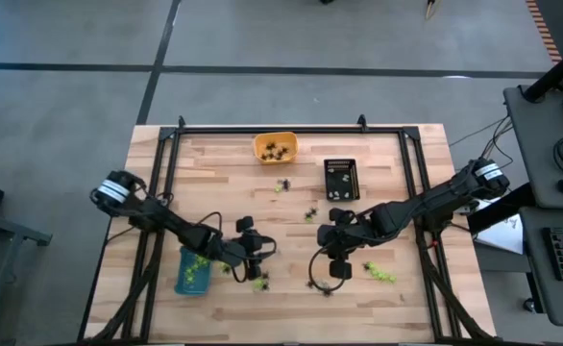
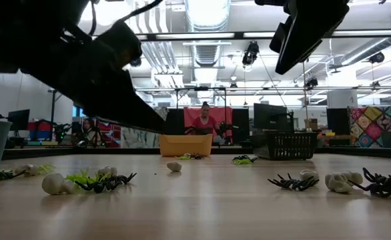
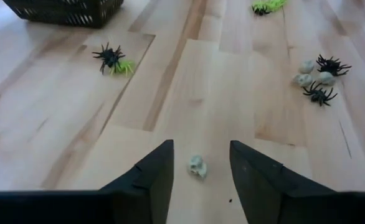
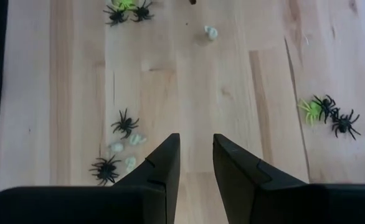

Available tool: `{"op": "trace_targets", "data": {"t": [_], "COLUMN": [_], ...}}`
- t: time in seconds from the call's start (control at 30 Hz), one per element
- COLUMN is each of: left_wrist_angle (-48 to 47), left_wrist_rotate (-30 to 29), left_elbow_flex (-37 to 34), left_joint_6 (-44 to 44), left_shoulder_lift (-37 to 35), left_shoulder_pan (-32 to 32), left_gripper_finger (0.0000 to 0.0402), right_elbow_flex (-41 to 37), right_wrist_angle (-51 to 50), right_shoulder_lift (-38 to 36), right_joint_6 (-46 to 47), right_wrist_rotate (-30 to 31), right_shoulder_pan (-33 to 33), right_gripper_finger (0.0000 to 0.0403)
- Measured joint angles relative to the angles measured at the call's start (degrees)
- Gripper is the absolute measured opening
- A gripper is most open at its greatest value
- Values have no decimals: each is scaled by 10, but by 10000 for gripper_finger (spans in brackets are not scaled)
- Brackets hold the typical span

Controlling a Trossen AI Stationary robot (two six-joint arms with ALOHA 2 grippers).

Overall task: Sort Halloween decoration
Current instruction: Put the white skull toy into the black bin

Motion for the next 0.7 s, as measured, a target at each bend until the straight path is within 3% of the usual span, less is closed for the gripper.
{"op": "trace_targets", "data": {"t": [0.3, 0.53, 0.7], "left_wrist_angle": [28, 25, 25], "left_wrist_rotate": [0, -1, -8], "left_elbow_flex": [22, 58, 67], "left_joint_6": [2, -3, -25], "left_shoulder_lift": [70, 123, 135], "left_shoulder_pan": [0, 0, 0], "left_gripper_finger": [189, 189, 164], "right_elbow_flex": [-11, -11, -11], "right_wrist_angle": [13, 13, 13], "right_shoulder_lift": [0, 2, 2], "right_joint_6": [0, 0, 0], "right_wrist_rotate": [0, 10, 14], "right_shoulder_pan": [0, 0, 0], "right_gripper_finger": [80, 84, 78]}}
